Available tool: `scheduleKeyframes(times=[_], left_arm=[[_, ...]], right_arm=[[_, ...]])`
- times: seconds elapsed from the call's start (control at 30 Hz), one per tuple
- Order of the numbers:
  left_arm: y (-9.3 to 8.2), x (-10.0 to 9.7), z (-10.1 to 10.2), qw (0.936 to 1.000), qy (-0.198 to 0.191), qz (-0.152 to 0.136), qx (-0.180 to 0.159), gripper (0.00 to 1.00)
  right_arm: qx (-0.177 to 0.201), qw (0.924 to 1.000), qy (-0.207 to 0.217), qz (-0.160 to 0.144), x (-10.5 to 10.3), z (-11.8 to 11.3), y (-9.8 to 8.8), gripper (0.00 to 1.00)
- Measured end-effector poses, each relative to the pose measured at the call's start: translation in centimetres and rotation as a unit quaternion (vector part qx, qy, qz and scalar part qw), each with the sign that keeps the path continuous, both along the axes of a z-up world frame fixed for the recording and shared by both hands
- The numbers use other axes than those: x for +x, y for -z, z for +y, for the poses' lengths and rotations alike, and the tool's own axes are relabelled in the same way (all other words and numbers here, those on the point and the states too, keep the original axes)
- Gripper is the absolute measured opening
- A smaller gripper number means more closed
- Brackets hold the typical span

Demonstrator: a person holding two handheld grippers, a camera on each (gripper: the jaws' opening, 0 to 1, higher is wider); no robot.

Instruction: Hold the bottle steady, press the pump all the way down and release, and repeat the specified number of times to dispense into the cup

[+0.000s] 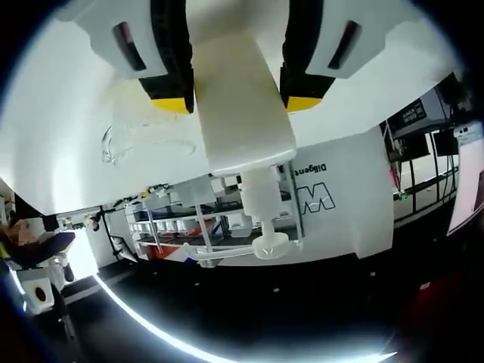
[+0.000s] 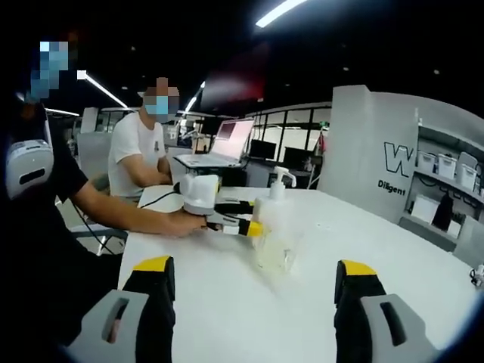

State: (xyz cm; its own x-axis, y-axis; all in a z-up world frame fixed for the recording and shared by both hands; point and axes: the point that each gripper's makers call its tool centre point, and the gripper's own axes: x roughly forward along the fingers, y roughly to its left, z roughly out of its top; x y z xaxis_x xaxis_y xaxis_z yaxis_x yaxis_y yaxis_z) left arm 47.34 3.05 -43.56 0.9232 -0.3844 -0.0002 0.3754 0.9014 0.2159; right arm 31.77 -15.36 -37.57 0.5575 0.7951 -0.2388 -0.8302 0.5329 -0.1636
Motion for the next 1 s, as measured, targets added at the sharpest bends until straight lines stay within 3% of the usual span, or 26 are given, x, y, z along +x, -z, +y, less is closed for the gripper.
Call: scheduleKeyframes(times=[0.47,1.0], left_arm=[[-0.1,0.1,0.0,1.0000,0.003,0.003,-0.006,0.44],[0.0,0.1,0.0,0.9998,0.010,0.008,-0.012,0.43]], right_arm=[[-0.018,0.9997,0.014,-0.002,3.3,-1.0,-1.6,0.83],[-0.028,0.9995,0.008,-0.013,4.3,0.6,-3.6,0.78]])
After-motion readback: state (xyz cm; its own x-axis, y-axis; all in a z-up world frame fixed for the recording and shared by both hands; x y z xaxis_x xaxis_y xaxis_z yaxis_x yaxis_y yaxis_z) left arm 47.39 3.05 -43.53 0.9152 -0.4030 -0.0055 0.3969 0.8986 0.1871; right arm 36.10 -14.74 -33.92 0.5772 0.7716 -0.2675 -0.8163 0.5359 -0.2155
